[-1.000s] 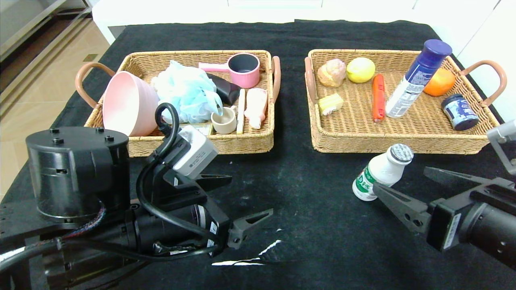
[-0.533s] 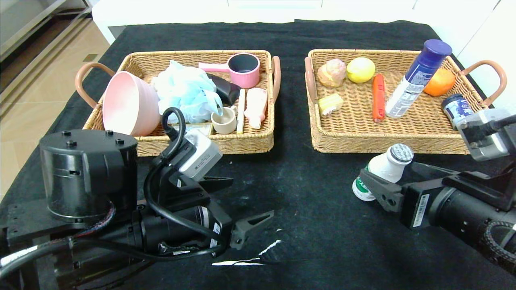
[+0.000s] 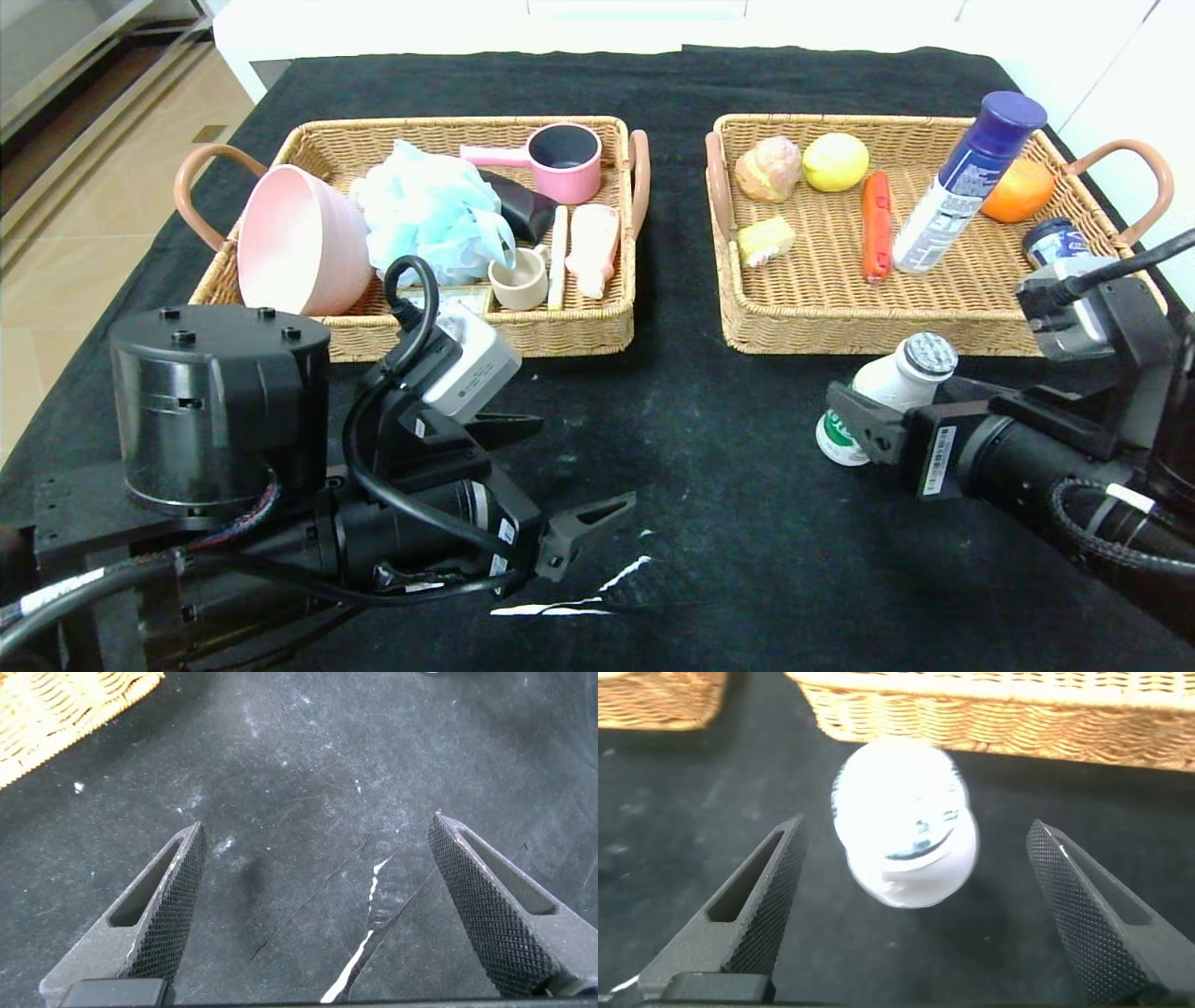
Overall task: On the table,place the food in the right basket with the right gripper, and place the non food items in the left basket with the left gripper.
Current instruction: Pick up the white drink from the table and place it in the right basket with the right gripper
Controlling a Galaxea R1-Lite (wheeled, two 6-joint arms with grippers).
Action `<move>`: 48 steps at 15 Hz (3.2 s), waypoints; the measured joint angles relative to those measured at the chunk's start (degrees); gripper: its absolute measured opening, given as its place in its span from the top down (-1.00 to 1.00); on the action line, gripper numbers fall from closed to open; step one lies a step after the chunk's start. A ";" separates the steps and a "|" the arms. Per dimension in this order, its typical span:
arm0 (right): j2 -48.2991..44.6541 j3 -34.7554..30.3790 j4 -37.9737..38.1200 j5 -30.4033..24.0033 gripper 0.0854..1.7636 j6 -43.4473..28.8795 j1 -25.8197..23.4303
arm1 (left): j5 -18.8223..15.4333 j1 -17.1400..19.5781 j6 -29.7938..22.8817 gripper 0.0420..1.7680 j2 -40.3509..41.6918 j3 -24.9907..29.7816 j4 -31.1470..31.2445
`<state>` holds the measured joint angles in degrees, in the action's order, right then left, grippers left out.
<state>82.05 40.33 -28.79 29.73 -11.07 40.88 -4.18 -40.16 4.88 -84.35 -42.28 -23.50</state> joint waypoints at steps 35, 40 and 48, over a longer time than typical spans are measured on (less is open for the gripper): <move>5.77 -1.13 -6.01 -0.09 0.06 0.29 -1.27 | -0.30 0.05 0.00 -0.94 -0.73 0.44 -0.17; 5.23 -1.19 -5.68 -0.18 0.06 0.51 -0.63 | -0.26 0.24 0.27 -0.94 -0.66 0.91 -2.90; -2.62 -0.28 -5.88 -0.35 0.06 4.82 -0.78 | -0.26 0.24 0.24 -0.94 -1.23 1.07 -2.79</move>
<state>79.43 40.05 -34.67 29.38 -6.25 40.09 -4.44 -39.91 5.12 -85.58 -41.20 -26.30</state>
